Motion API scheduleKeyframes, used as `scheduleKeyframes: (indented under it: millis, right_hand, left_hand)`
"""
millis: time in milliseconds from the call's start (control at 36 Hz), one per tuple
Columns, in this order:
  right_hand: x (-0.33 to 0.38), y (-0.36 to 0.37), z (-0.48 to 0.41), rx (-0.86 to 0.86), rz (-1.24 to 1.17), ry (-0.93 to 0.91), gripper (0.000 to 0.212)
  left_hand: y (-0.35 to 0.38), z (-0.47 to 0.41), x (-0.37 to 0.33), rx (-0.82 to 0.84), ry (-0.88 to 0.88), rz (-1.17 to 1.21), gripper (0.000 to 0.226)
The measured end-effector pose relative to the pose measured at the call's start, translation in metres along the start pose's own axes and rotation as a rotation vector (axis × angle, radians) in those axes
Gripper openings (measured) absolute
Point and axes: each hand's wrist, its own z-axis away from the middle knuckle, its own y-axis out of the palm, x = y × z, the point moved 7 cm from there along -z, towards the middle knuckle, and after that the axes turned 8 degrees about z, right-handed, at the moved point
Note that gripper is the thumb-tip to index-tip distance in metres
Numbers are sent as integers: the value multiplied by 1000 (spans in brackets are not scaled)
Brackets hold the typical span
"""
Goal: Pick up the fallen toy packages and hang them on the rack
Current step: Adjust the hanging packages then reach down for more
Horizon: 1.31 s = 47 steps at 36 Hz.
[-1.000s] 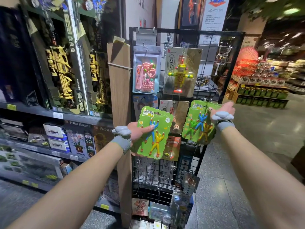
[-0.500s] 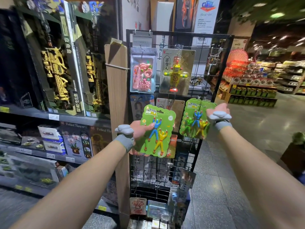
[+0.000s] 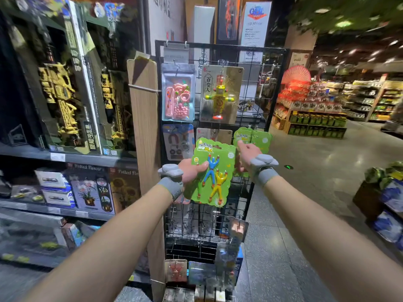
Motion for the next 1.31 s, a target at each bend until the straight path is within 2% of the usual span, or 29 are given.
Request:
scheduleKeyframes:
  millis: [56,139,278,722,889,1000,1111,1306]
  right_hand:
    - [5,6,5,48,-65,-19,59]
    - [13,13,14,87,-95,-74,56]
    - [19,12,22,75,-72,-135,66]
    - [14,7,20,45,-49,-117,52]
    - [13,4,12,45,11,-106,62]
    - [13,1,9,53,45,-100,66]
    - [10,-6,3,22,59,-95,65]
    - [0,-30,-8,-44,130,-80,64]
  left_hand:
    - [0,2,-1,4,3,-10,46]
    - [0,5,-2,10,8,-2,44]
    - [-2,10,-2,16,22,44,42]
    - [16,5,-5,63,31,95,37]
    - [17,-8,1,57,38,106,44]
    - [16,-18,6,52,29,132,65]
    - [17,-14,-1,14,35,20,52]
    - [12,-24,5,-85,75,-71,55]
